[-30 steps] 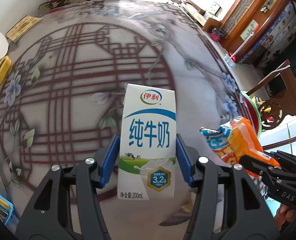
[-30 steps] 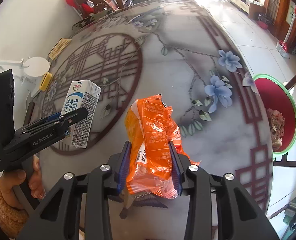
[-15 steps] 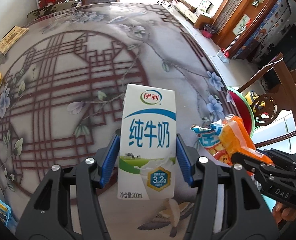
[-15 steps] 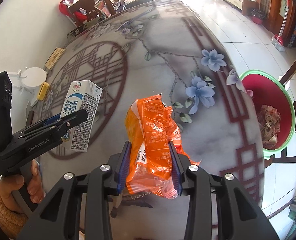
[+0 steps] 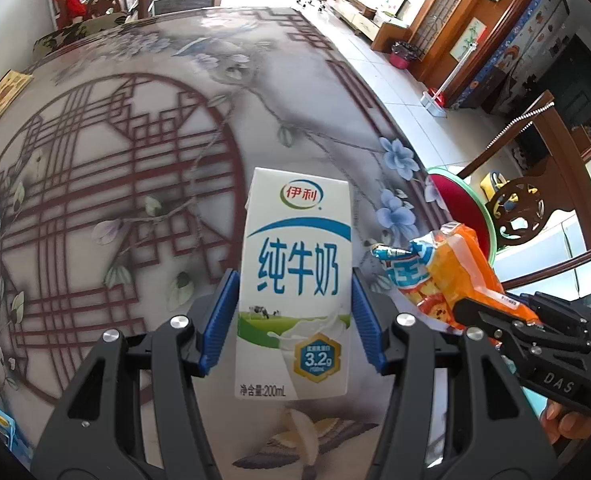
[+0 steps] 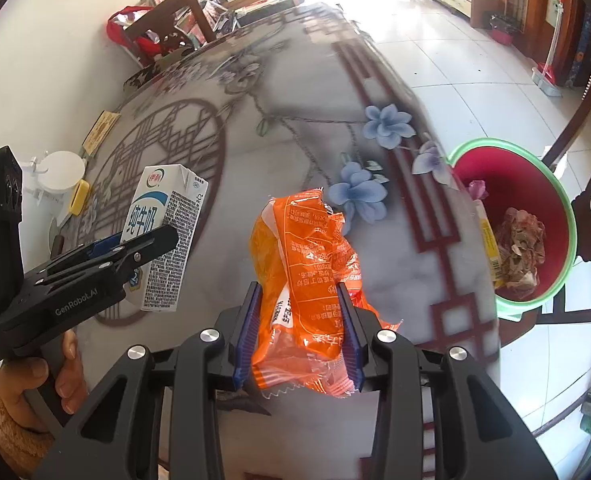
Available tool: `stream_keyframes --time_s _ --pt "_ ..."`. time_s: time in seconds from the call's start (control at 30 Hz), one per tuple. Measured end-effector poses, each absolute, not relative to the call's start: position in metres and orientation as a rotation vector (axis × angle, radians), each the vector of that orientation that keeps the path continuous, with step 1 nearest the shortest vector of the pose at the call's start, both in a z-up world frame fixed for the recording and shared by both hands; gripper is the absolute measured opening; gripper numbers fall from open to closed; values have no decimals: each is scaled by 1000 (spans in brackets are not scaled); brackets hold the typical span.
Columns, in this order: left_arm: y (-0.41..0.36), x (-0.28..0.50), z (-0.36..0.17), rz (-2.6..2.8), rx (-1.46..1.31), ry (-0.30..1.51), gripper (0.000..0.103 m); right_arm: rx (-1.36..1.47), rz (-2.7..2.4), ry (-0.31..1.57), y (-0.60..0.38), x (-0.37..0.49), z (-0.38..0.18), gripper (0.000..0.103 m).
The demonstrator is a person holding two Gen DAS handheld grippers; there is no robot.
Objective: Collect trash
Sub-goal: 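Carry the milk carton and orange snack bag over the red bucket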
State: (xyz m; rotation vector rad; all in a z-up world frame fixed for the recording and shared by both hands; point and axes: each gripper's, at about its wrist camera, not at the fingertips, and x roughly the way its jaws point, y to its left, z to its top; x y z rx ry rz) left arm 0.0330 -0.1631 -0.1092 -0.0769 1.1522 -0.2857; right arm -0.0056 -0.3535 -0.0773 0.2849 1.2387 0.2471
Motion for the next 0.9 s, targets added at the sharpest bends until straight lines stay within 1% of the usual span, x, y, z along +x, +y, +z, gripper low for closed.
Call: stream_keyframes --time_s 0.43,0.67,0.9 --pt "-218 36 -109 -353 -20 1161 53 348 176 1220 -407 -14 -79 36" --pt "-267 40 -110 -424 34 1168 53 398 101 1210 -456 -18 -84 36" --pt "-318 47 -110 -486 75 1168 53 430 -20 1177 -526 -11 -86 36"
